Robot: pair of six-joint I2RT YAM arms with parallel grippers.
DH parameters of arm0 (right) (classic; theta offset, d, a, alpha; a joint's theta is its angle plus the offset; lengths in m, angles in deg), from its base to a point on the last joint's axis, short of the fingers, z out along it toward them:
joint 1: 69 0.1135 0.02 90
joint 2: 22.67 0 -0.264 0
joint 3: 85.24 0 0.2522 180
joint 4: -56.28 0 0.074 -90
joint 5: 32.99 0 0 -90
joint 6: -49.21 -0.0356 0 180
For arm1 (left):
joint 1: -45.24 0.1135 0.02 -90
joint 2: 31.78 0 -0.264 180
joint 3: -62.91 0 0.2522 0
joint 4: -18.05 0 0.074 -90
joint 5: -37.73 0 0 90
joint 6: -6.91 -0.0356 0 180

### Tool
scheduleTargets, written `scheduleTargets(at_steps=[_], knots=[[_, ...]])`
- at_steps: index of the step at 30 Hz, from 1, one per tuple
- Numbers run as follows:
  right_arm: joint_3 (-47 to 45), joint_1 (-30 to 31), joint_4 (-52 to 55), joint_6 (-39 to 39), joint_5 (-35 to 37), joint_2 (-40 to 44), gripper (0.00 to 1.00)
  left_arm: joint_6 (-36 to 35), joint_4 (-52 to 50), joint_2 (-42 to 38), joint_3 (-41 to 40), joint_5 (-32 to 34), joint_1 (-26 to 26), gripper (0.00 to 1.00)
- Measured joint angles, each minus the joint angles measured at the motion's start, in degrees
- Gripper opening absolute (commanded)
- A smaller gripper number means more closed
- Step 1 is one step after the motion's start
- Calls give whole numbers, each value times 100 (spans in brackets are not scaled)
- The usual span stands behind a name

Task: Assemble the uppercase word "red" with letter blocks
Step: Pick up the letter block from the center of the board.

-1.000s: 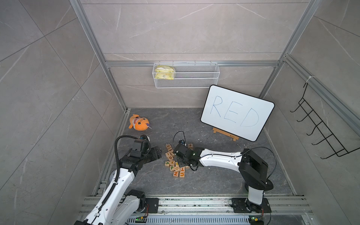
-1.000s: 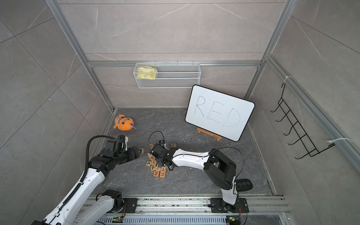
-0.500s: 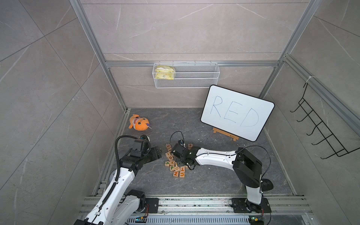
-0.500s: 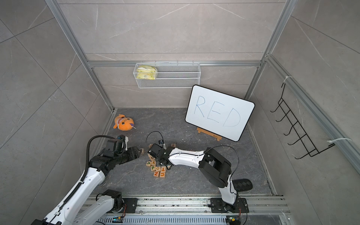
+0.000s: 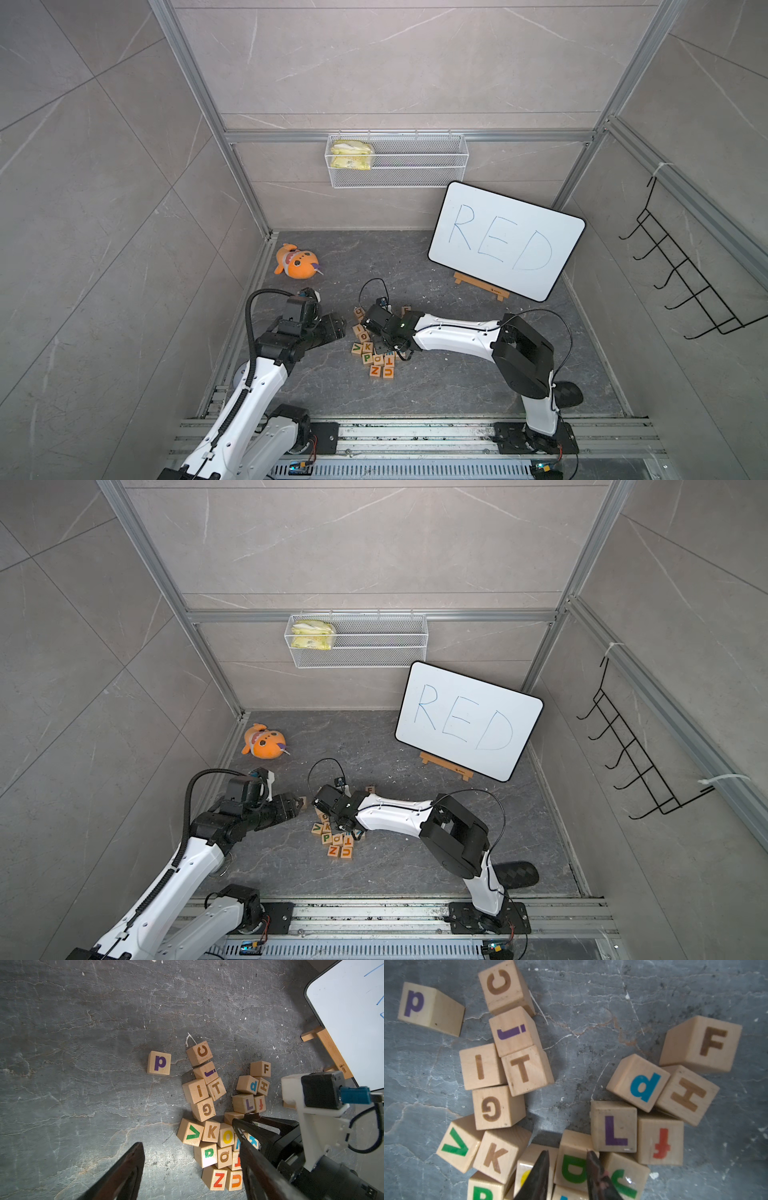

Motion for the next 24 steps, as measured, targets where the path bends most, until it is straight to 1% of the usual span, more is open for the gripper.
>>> scheduleTargets(at_steps=[13, 24], knots=[[0, 11, 221, -2, 348, 2, 34, 15, 4, -50, 0, -31, 24, 76], [0, 17, 216, -155, 280, 2, 34, 15, 26, -76, 0, -33, 26, 76]])
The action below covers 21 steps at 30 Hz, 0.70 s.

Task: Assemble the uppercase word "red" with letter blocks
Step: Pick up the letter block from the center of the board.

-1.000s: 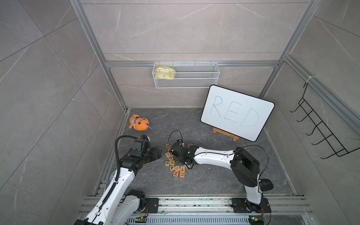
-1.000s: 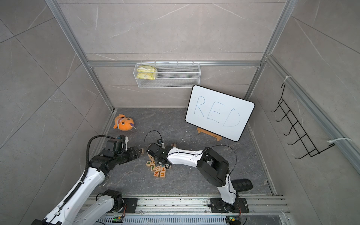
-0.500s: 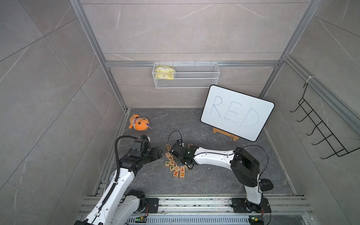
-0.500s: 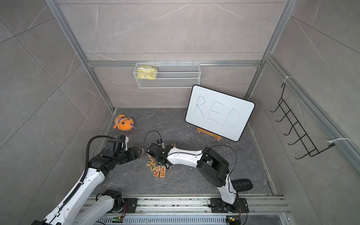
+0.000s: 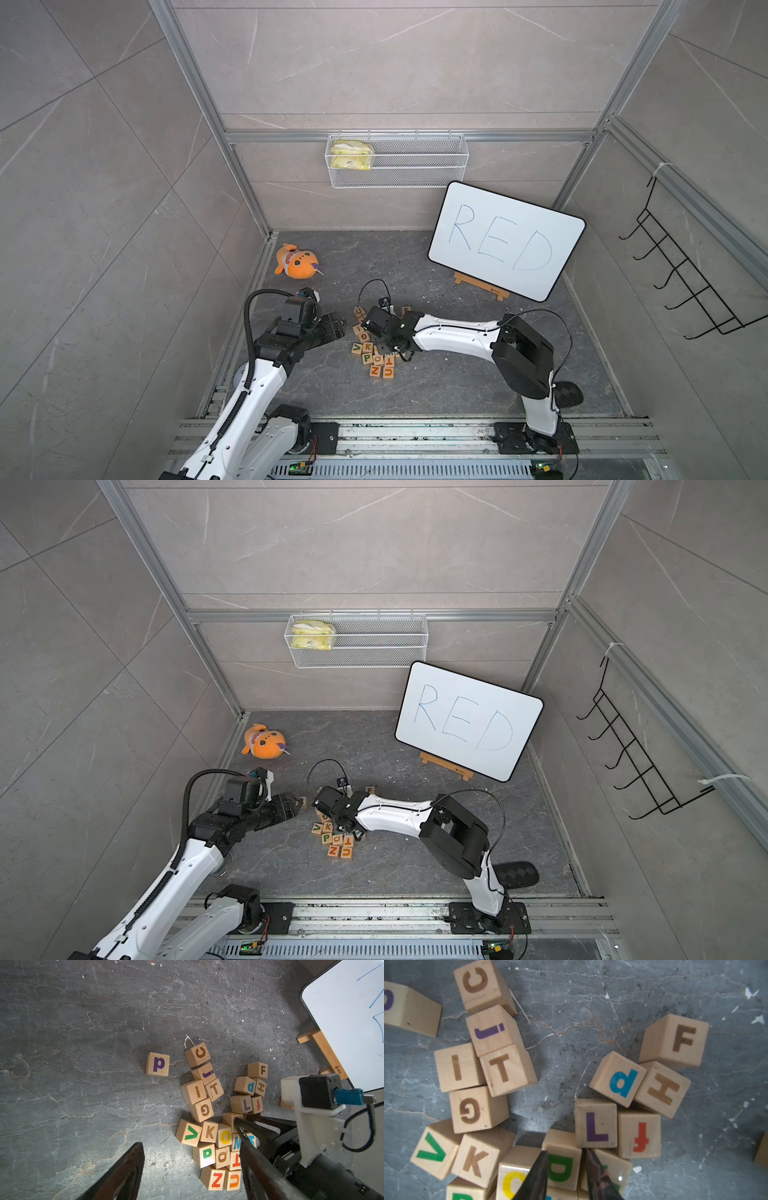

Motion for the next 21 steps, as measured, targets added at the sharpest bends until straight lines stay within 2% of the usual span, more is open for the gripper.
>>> scheduleTargets(at_steps=[12, 21], knots=[[22, 74, 15, -227, -131, -4, 34, 0, 22, -26, 0, -7, 0, 76], [382, 79, 151, -232, -96, -219, 35, 0, 44, -61, 0, -96, 0, 76]])
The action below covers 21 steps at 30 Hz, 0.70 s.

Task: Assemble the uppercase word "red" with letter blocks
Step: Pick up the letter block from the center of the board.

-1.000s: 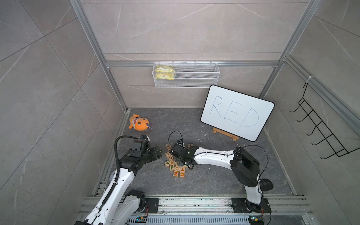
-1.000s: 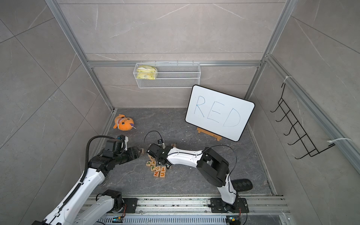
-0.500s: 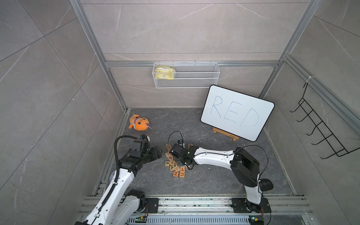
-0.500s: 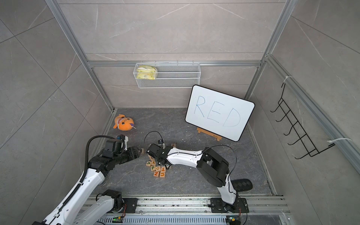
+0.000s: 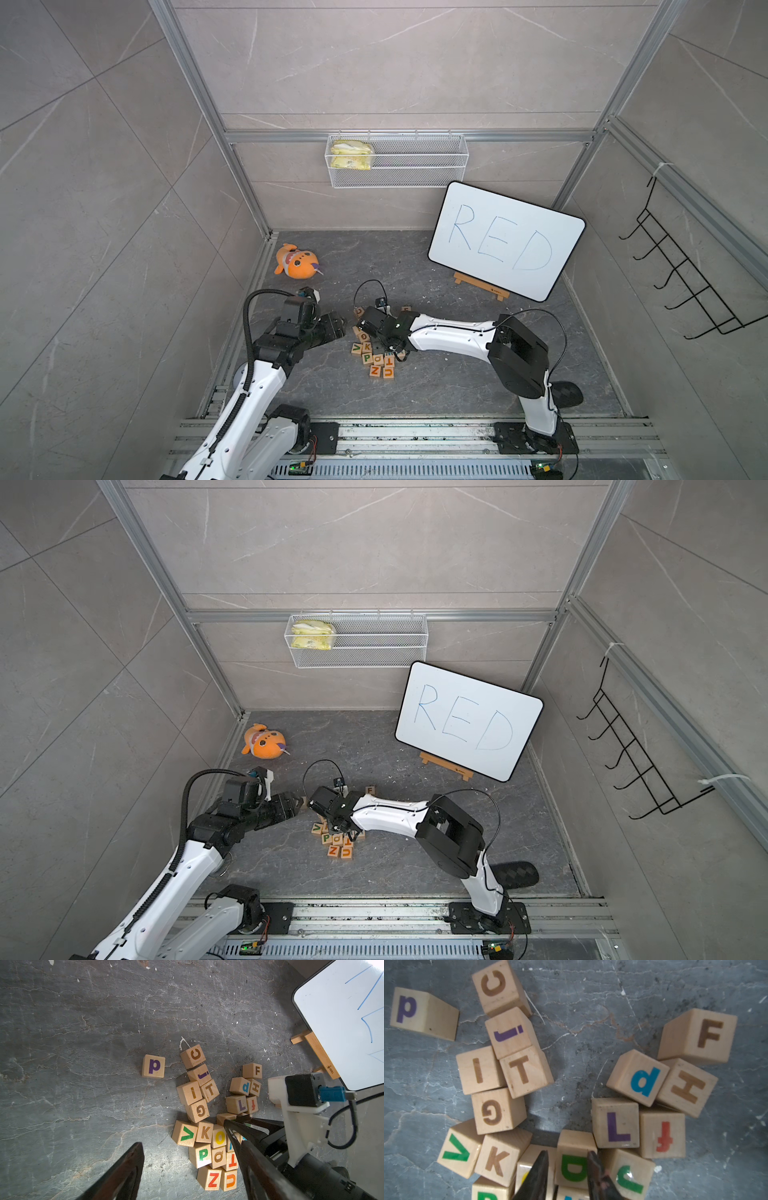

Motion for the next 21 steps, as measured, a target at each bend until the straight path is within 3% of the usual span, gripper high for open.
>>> scheduleTargets(at_steps=[21], knots=[[79, 17, 192, -63, 245, -70, 37, 0, 17, -33, 0, -11, 11, 77]])
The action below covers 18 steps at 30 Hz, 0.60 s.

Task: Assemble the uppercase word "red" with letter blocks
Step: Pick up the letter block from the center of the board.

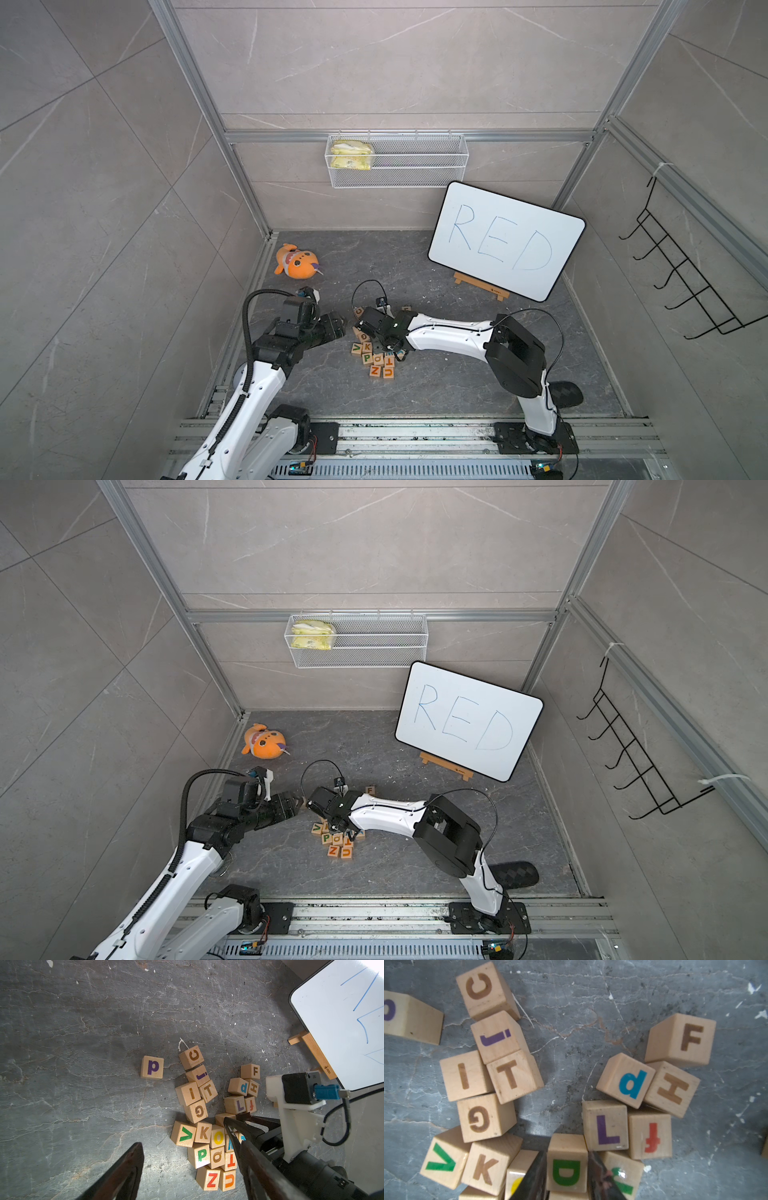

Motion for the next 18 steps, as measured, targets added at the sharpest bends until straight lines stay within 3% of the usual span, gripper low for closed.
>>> scheduleTargets(at_steps=[14, 18], knots=[[-13, 0, 20, -166, 44, -2, 33, 0, 7, -15, 0, -39, 0, 77], [-50, 0, -7, -280, 92, -2, 37, 0, 24, -59, -2, -44, 0, 77]])
